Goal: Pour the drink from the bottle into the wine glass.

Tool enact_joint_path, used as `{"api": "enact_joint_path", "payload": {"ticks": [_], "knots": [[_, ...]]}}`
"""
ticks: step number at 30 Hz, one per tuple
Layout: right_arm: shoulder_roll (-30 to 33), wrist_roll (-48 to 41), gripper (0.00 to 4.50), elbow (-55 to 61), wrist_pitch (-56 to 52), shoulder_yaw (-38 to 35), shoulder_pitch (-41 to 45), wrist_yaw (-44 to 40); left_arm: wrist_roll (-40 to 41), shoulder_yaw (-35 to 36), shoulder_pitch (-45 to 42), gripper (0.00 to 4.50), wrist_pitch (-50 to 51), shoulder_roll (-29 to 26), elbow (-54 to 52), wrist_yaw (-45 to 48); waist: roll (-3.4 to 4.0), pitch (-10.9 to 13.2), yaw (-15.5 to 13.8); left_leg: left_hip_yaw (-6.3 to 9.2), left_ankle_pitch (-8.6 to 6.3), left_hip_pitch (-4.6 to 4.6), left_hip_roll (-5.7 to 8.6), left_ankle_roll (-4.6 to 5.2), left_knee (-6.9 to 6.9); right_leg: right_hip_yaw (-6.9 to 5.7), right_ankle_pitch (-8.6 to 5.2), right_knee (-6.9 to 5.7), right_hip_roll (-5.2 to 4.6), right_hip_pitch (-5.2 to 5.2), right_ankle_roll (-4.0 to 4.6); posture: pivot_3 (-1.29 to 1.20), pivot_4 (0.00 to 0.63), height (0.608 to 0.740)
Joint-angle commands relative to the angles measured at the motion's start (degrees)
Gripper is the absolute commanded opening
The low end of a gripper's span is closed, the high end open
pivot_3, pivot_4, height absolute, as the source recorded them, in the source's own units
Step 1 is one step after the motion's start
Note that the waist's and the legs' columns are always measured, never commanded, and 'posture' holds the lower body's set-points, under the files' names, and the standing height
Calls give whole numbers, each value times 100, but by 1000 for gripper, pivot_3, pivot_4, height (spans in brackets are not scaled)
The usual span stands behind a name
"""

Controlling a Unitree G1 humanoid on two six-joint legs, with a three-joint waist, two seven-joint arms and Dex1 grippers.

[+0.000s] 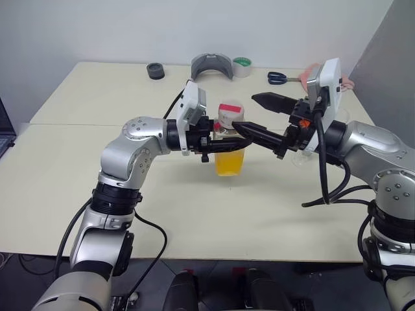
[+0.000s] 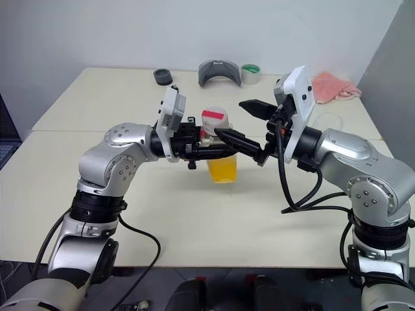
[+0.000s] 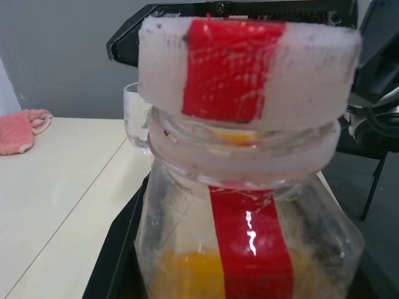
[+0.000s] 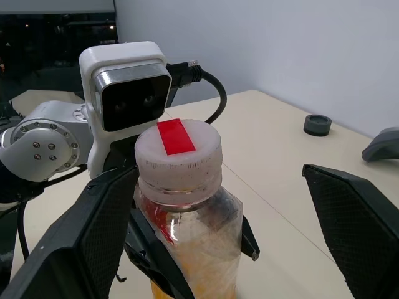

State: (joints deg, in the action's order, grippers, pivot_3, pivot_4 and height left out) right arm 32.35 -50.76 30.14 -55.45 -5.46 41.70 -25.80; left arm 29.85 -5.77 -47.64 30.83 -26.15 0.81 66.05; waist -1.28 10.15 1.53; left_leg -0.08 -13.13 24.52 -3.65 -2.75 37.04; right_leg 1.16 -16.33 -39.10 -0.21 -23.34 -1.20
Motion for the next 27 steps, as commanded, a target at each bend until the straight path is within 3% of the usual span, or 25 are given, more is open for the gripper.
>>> {"api": "enact_joint_path", "payload": {"ticks": [1, 27], "knots": [[32, 7, 4474, 39, 131, -145, 81, 36, 87, 110, -53, 1939, -54, -27, -198, 18, 0, 0, 0, 0, 0, 0, 0, 0, 0, 0, 0, 0, 0, 0, 0, 0, 150, 740], [250, -164, 4474, 133, 58, -284, -54, 28, 73, 105, -33, 1939, -100, -25, -172, 23, 0, 0, 0, 0, 0, 0, 0, 0, 0, 0, 0, 0, 0, 0, 0, 0, 150, 740]]}}
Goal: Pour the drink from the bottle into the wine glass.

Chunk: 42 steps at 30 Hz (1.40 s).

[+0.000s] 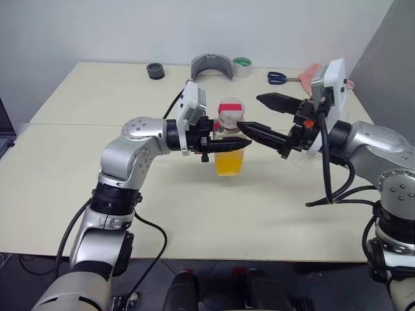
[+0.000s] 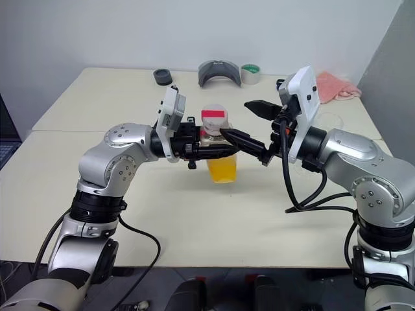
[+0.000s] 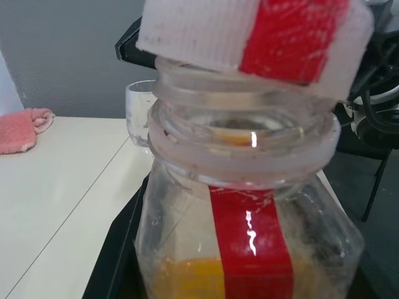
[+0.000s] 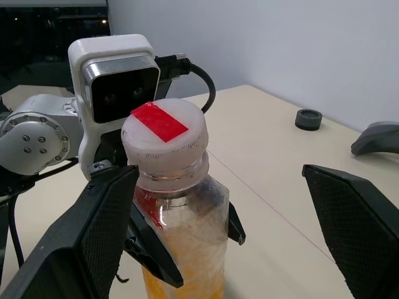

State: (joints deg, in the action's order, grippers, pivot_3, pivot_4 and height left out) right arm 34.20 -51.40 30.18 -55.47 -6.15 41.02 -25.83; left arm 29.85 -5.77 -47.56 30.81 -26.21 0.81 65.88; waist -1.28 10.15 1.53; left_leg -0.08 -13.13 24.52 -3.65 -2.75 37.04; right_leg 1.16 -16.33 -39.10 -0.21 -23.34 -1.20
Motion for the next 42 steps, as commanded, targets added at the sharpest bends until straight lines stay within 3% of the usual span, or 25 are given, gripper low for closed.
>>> {"api": "enact_joint_path", "payload": {"ticks": [1, 19, 42], "knots": [[64, -103, 4474, 128, 58, -208, 20, 30, 74, 107, -45, 1939, -98, -21, -167, 42, 0, 0, 0, 0, 0, 0, 0, 0, 0, 0, 0, 0, 0, 0, 0, 0, 150, 740], [104, -803, 4474, 366, -57, -242, -69, 93, 90, 105, -41, 1939, -73, -14, -203, 29, 0, 0, 2, 1, 0, 0, -1, 0, 0, -1, 0, -1, 1, 0, 0, 0, 150, 740], [-586, -286, 4474, -343, 306, 473, 676, -153, 139, 133, 40, 1939, -4, -27, -388, -58, 0, 0, 2, 1, 0, 0, -1, 0, 1, -1, 0, -2, 1, 0, 0, 0, 150, 740]]}}
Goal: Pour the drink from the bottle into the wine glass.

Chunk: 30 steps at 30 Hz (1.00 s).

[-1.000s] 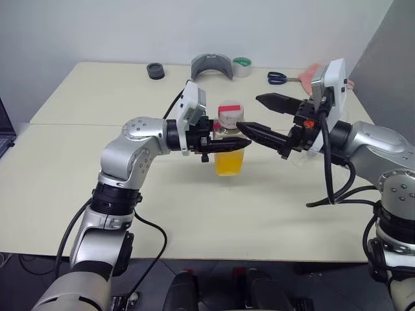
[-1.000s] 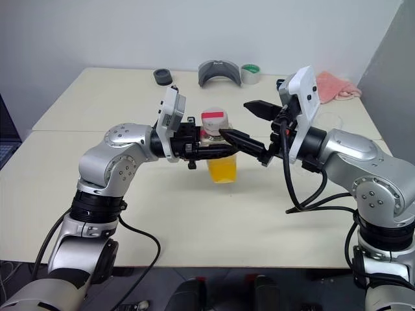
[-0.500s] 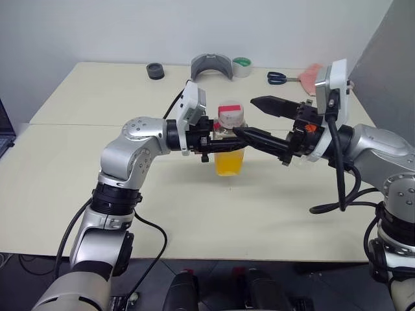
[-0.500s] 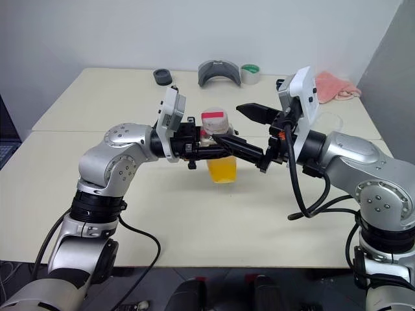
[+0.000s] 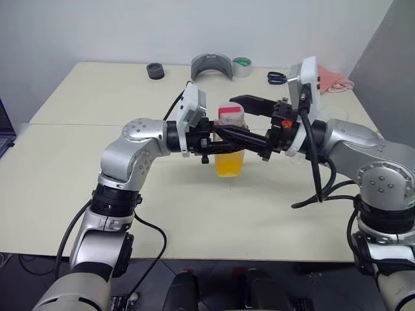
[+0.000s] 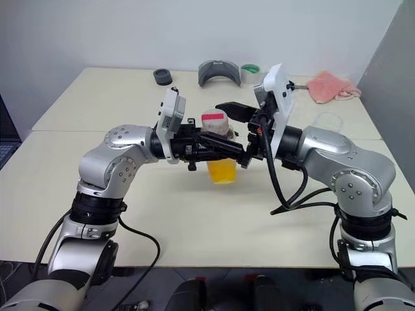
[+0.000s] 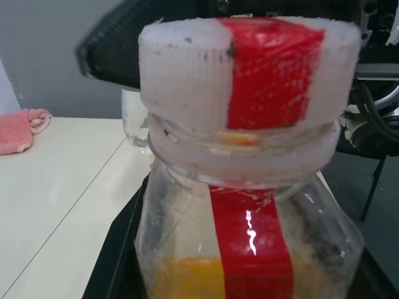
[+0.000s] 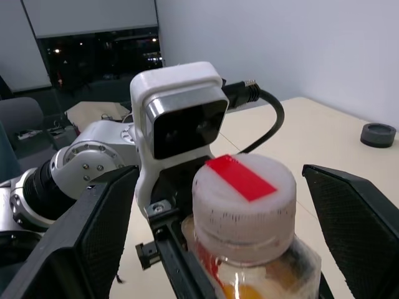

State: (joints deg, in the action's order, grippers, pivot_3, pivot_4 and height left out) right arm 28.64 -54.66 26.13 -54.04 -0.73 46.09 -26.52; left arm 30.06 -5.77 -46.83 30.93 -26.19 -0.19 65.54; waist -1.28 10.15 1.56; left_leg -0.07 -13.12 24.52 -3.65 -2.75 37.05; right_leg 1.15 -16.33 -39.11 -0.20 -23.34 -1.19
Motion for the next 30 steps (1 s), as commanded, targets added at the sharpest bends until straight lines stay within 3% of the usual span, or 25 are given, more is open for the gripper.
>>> {"api": "enact_joint_path", "payload": {"ticks": [1, 6, 7, 9, 15, 16, 30], "knots": [[-39, 47, 4474, 51, 163, -69, 180, -93, 122, 136, -22, 1939, -12, -38, -296, -23, 0, 0, 0, 0, 0, 0, 0, 0, 0, 0, 0, 0, 0, 0, 0, 0, 150, 740], [-77, 76, 4474, 12, 150, -68, 222, -155, 143, 142, 21, 1939, 32, -39, -365, -62, 0, 0, 0, 0, 0, 0, 0, 0, 0, 1, 0, 0, 0, 0, 0, 0, 150, 740], [-72, 83, 4306, 14, 148, -63, 220, -175, 144, 144, 25, 1939, 38, -37, -371, -65, 0, 0, 0, 0, 0, 0, 0, 0, 0, 0, 0, 0, 0, 0, 0, 0, 150, 740], [-60, 95, 3929, 15, 136, -53, 209, -201, 142, 146, 23, 1939, 44, -34, -367, -69, 0, 0, 0, 0, 0, 0, 0, 0, 0, 0, 0, 0, 0, 0, 0, 0, 150, 740], [4, 209, 1915, 42, 127, -19, 165, -320, 139, 140, -10, 1939, 53, -16, -333, -67, 0, 0, 0, -1, 0, 0, 0, 0, 0, 1, 0, 0, 0, 0, 0, 0, 150, 740], [10, 219, 1802, 45, 127, -18, 161, -326, 138, 140, -12, 1939, 52, -14, -330, -64, 0, 0, 0, -1, 0, 0, 0, 0, 0, 1, 0, 0, 0, 0, 0, 0, 150, 740], [-26, 4, 1807, -126, 215, -402, 668, -256, 157, 137, 11, 1939, 58, -8, -341, -85, 0, 0, -1, 0, 0, 0, 1, 0, -1, 1, 0, 0, -1, 0, 0, 0, 150, 740]]}}
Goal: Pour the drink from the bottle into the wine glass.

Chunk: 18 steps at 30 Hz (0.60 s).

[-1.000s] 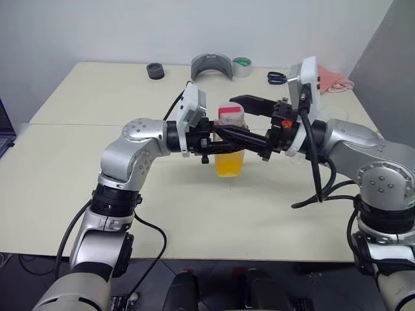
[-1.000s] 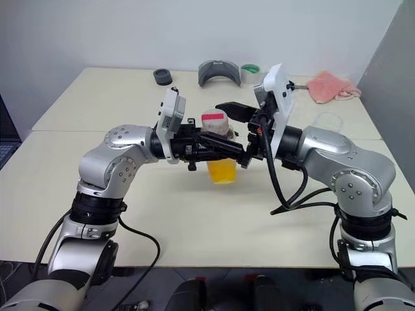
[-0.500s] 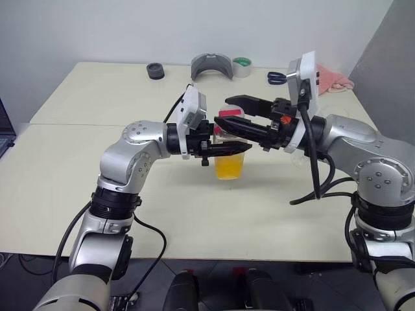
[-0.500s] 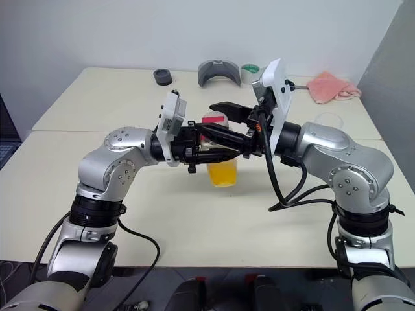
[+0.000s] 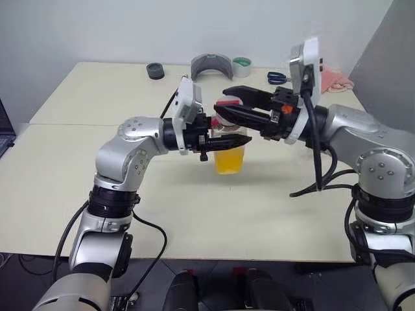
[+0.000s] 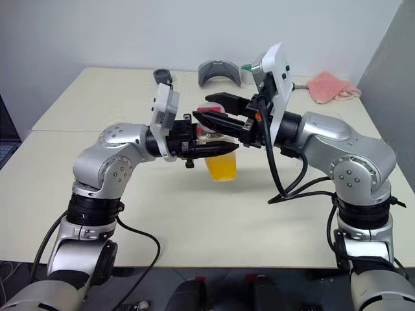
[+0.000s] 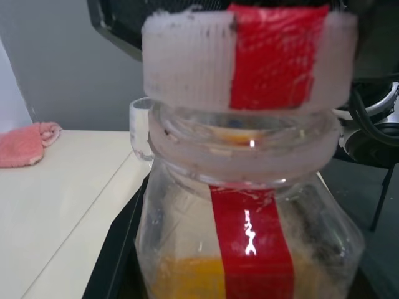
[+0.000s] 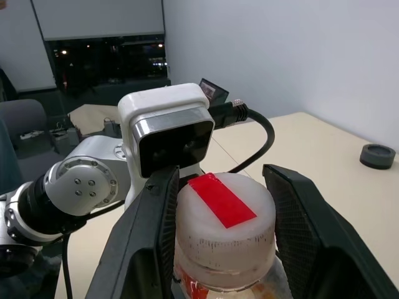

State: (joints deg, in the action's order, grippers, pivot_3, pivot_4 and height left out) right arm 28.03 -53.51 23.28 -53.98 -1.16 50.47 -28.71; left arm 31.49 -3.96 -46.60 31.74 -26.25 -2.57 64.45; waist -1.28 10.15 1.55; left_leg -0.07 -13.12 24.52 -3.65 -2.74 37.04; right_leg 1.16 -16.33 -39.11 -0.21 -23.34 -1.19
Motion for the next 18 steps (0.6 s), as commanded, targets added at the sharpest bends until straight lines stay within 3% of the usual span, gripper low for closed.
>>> {"api": "enact_joint_path", "payload": {"ticks": [1, 18], "knots": [[48, -92, 1807, 148, 220, -357, 227, -52, 11, -49, -16, 1939, -30, 6, -95, 21, 0, 0, -1, 0, 0, 0, 0, 0, 0, 0, 0, 0, 0, 0, 0, 0, 150, 740], [462, 195, 1807, -10, 498, -164, 241, -924, 52, -62, 4, 1939, -6, -14, -131, 35, 0, 0, 4, 0, 0, -1, -1, 0, 0, 0, 0, 0, 2, 0, 0, 0, 150, 740]]}}
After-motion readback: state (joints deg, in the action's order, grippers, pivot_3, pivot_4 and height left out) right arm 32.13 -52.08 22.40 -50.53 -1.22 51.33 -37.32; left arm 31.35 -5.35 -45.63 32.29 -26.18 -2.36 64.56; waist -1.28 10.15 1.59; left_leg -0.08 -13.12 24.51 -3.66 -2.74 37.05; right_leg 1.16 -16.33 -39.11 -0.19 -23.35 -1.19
